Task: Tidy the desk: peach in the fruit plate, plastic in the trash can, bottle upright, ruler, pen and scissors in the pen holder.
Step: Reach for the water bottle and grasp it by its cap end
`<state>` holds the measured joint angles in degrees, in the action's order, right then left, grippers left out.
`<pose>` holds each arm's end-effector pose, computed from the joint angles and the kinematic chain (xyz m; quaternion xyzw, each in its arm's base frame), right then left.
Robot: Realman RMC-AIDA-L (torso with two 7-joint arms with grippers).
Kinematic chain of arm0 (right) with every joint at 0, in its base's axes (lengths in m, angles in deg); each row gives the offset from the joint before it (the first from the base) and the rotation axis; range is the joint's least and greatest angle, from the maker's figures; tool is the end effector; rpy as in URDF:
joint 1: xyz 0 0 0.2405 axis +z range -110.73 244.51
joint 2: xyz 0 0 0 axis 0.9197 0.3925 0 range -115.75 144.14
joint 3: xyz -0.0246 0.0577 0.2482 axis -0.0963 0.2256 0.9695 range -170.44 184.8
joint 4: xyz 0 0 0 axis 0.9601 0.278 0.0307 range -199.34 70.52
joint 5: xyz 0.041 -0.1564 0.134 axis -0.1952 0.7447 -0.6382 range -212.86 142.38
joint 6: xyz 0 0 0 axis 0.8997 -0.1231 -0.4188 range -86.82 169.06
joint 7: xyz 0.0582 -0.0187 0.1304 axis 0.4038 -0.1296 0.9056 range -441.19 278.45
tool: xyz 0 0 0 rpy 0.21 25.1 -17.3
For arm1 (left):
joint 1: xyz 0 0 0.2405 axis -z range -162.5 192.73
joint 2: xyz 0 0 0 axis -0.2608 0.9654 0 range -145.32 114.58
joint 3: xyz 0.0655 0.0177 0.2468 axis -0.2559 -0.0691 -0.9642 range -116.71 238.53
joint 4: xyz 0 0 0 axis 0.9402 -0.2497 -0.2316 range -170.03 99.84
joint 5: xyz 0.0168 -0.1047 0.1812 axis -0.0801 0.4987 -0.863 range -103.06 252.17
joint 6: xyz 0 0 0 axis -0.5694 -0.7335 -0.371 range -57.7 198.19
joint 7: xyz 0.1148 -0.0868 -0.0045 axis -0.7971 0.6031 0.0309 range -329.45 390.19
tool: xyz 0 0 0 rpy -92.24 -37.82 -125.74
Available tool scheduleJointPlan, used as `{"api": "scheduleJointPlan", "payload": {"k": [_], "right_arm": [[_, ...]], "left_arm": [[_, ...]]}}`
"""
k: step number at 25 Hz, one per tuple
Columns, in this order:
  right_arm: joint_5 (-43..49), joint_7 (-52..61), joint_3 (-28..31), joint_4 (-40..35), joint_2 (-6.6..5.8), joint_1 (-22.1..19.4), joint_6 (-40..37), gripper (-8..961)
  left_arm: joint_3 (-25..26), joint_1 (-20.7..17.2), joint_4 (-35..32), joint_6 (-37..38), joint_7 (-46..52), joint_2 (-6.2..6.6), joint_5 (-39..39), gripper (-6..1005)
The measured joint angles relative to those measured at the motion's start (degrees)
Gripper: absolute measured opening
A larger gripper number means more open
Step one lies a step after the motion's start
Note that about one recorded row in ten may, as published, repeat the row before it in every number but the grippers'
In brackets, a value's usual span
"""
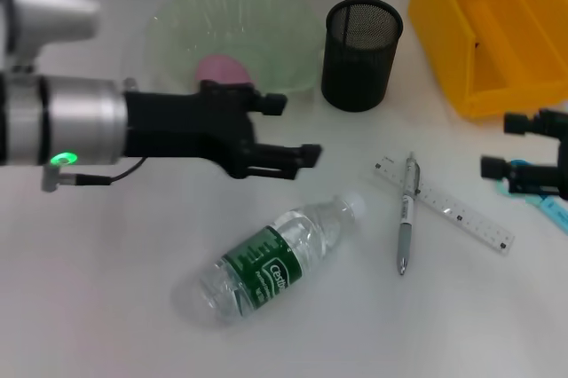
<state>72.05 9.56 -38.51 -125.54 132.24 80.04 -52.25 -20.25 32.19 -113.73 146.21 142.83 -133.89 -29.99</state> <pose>0.2935 0.2816 0.0661 -0.9231 0.2516 0.2136 0.1972 -0.1660 0.3138 -0.0071 -0.9647 -0.1803 -0.1585 0.1079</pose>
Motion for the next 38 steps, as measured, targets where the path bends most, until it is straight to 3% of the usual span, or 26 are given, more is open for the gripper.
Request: {"api": "scheduleJointPlan", "payload": {"k": [1,2,4,6,8,9,15,19,38], "right_arm": [[0.8,-1.1,1.0,1.0,-0.20,0.0,-0.3,843],[1.9,-2.0,2.0,2.0,-0.38,-0.1,-0.6,843],[4.8,-3.7,3.9,3.9,-0.64,0.2,-0.7,843],[5.4,-4.2,4.2,4.4,-0.74,0.3,-0.6,843],[6.3,-4.5,4.6,5.0,-0.85,0.3,-0.3,842],[6.7,-4.9,5.0,5.5,-0.87,0.3,-0.2,842],[7.1,-5.9,5.2,6.6,-0.98,0.4,-0.1,841],[7.4,-6.0,5.2,6.7,-0.83,0.4,0.3,841],[8.0,-5.7,5.3,7.5,-0.54,1.2,1.2,841]], "left_arm": [[-3.0,-0.2,-4.9,-0.7,6.0,-0.07,-4.5,814],[-3.0,-0.2,-4.9,-0.7,6.0,-0.07,-4.5,814],[-13.8,3.1,-16.1,-2.4,25.6,-0.25,-17.5,814],[-15.9,4.6,-16.7,-2.9,29.3,-0.26,-19.9,813],[-20.0,8.2,-16.3,-4.7,36.5,-0.34,-24.1,813],[-23.4,11.9,-13.5,-6.8,40.8,-0.51,-26.5,813],[-27.0,18.5,-2.3,-11.8,44.1,-0.65,-29.0,812],[-27.2,20.3,4.9,-14.6,43.7,-0.65,-28.9,812],[-30.4,22.9,14.9,-19.7,39.6,-0.65,-22.5,809]]}}
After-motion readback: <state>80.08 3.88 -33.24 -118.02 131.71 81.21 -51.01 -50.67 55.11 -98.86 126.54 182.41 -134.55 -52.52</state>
